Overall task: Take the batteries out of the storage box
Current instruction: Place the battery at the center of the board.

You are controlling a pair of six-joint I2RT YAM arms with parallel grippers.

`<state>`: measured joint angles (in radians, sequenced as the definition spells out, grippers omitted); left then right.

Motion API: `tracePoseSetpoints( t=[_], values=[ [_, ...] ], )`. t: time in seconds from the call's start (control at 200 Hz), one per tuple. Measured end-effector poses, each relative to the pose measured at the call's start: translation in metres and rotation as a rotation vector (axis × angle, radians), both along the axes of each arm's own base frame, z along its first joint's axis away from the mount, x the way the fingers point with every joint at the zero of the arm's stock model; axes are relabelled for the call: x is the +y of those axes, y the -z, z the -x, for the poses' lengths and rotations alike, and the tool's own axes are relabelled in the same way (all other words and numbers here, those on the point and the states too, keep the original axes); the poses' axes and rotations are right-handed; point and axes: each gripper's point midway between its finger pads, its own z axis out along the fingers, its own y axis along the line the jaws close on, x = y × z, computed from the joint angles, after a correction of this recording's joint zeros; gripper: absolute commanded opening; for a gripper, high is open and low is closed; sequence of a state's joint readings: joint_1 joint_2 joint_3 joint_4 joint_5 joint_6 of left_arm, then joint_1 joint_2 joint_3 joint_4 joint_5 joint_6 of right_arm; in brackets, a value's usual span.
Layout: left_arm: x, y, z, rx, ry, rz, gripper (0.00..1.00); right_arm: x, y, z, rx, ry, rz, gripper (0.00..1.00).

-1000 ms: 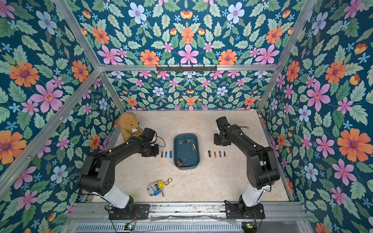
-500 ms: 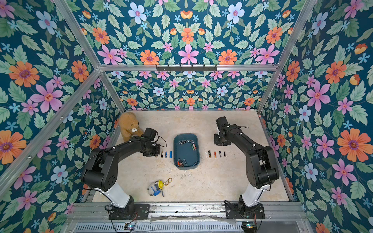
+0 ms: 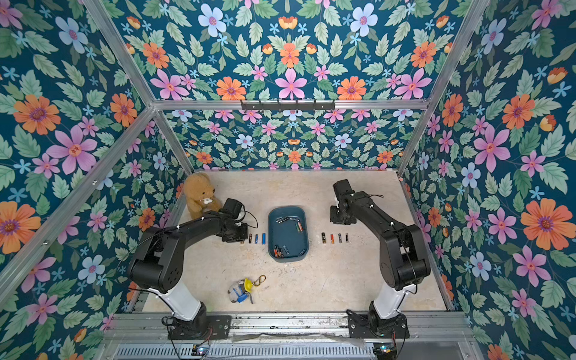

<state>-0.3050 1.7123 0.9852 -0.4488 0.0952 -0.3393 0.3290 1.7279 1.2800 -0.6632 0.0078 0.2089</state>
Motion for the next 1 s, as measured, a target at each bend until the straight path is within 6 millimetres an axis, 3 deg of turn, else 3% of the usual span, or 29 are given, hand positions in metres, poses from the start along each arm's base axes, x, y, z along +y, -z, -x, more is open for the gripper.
tracePoseSetpoints(
  t=[0.44,0.72,1.0],
  values=[
    [0.0,0.0,-0.002,-0.002,0.0,0.001,0.23,0.0,-0.001,0.0,0.0,0.0,0.0,0.27],
    [-0.002,-0.011,-0.01,-0.034,-0.002,0.011,0.24,0.0,-0.002,0.0,0.001,0.0,0.001,0.28],
    [-0.001,-0.007,-0.006,-0.02,-0.002,0.007,0.26,0.0,-0.002,0.0,0.001,-0.001,0.001,0.28]
  ],
)
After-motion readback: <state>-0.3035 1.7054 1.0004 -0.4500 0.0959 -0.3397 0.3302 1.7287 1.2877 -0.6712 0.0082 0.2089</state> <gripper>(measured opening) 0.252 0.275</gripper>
